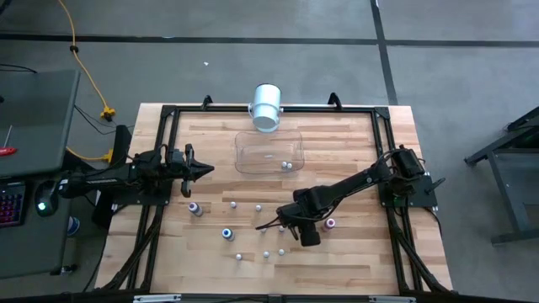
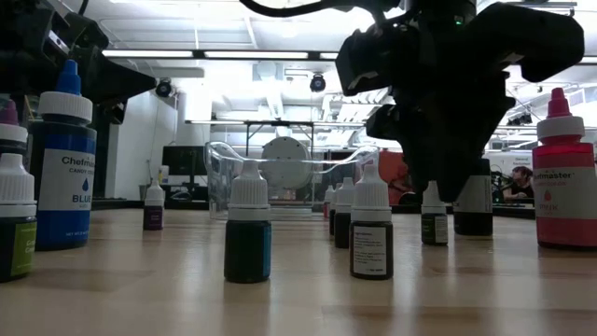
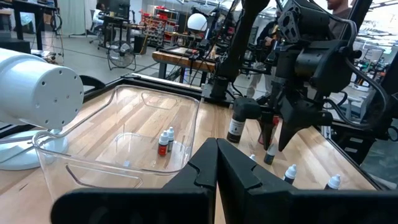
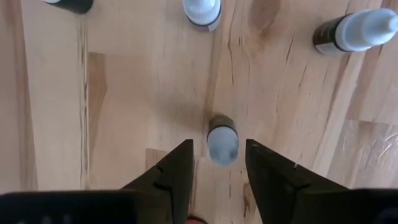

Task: Pick & Place food coloring
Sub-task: Put the top small green food coloring bottle into the transparent bin

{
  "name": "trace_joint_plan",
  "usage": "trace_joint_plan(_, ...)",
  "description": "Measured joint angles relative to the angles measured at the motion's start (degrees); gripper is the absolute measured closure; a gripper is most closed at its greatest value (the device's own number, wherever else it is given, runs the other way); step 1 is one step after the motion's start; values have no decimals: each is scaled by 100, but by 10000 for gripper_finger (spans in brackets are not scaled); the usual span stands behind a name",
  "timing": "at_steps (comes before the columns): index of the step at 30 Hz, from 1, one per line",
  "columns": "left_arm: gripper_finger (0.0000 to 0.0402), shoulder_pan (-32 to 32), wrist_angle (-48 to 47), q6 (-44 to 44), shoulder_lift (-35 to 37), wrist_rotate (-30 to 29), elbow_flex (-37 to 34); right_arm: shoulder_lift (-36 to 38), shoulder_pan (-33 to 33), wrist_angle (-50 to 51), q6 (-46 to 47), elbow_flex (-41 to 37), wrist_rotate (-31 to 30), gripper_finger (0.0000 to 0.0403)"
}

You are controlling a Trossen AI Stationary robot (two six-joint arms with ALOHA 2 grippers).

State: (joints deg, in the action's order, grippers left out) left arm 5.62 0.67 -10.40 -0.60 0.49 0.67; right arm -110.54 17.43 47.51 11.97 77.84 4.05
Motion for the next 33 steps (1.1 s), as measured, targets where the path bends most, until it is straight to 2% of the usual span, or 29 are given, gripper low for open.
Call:
trace_joint_plan(11,401,-1,0,1,0,0,0,0,0,2,0,0,32,293)
trace_joint_plan(24,401,-1,0,-1,0,0,0,-7,0,-20,0,9,72,355)
trace_joint_plan(33,401,-1,0,0,-1,0,0,-7,-2,-20,109,9,80,355)
